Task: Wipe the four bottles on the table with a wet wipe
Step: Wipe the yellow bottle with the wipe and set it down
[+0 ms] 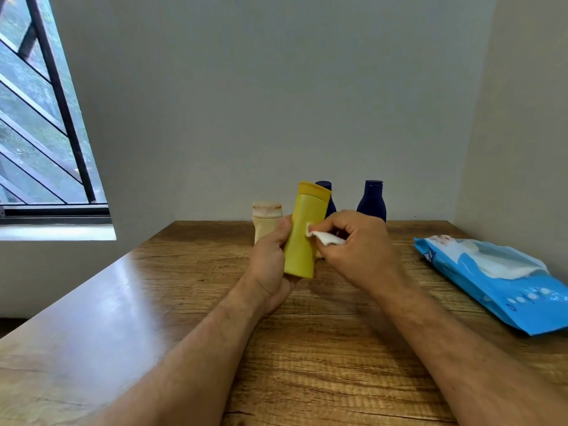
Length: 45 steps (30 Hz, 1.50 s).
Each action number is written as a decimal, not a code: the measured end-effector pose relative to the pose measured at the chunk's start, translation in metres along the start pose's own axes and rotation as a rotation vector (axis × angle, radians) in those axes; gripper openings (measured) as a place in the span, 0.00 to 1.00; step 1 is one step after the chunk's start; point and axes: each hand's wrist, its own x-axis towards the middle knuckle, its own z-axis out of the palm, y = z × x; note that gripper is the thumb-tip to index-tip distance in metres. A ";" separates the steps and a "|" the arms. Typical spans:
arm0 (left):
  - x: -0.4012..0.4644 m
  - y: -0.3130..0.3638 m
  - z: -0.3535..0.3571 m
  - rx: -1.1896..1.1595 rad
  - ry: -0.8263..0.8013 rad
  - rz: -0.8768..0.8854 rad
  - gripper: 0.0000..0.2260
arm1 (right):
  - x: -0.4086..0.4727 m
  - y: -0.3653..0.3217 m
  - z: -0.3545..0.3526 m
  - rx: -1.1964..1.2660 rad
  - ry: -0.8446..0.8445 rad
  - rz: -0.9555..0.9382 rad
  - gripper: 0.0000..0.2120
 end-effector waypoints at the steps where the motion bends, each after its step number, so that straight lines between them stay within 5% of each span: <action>1: 0.000 0.000 0.000 0.005 -0.004 -0.008 0.20 | 0.001 0.000 -0.001 -0.010 0.051 0.009 0.05; 6: 0.003 -0.002 -0.002 0.001 0.030 -0.019 0.19 | 0.003 0.001 -0.003 -0.002 0.110 -0.004 0.07; 12: 0.005 -0.001 -0.001 -0.075 0.067 0.009 0.21 | 0.000 -0.004 0.002 0.072 -0.355 -0.027 0.08; 15: 0.007 0.000 -0.002 -0.082 0.069 0.008 0.22 | -0.001 -0.006 0.003 0.086 -0.431 -0.018 0.07; 25: 0.001 -0.008 0.004 0.168 -0.069 -0.085 0.18 | 0.005 -0.007 -0.012 -0.065 0.186 0.021 0.09; 31: 0.003 -0.005 0.002 0.021 -0.003 -0.041 0.22 | 0.000 -0.011 0.000 0.071 -0.279 0.006 0.12; 36: 0.005 -0.003 0.001 0.003 0.014 -0.024 0.23 | 0.000 -0.014 0.000 0.100 -0.424 -0.020 0.11; 45: 0.004 -0.007 0.006 0.163 -0.048 -0.015 0.17 | 0.010 -0.002 -0.015 -0.041 0.145 0.004 0.13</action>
